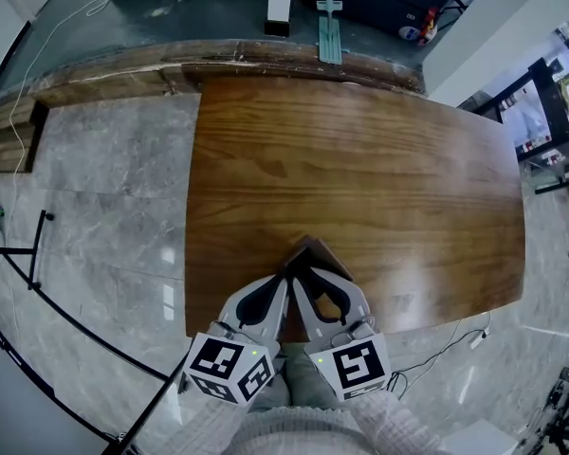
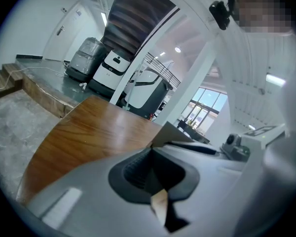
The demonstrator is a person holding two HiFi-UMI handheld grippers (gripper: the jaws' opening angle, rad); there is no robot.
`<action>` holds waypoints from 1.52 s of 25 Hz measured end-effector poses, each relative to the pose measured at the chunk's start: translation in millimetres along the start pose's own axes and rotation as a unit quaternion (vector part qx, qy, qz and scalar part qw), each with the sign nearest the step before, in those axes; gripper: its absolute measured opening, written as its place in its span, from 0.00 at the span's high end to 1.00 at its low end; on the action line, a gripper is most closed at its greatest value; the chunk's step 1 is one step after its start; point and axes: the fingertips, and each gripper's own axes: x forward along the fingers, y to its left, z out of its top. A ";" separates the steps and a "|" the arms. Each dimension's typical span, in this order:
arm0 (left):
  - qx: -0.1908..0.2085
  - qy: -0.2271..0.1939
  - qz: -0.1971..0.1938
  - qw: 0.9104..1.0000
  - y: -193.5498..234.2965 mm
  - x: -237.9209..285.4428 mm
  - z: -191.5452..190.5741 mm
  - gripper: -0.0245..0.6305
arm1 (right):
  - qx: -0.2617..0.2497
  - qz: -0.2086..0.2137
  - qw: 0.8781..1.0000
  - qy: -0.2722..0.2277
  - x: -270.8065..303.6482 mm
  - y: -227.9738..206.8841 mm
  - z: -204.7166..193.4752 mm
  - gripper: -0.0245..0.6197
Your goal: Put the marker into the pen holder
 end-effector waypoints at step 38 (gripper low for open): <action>0.031 -0.013 -0.029 0.999 -26.5 -20.7 23.5 0.96 | 0.027 -0.002 0.999 -0.041 -29.3 6.9 41.5 0.91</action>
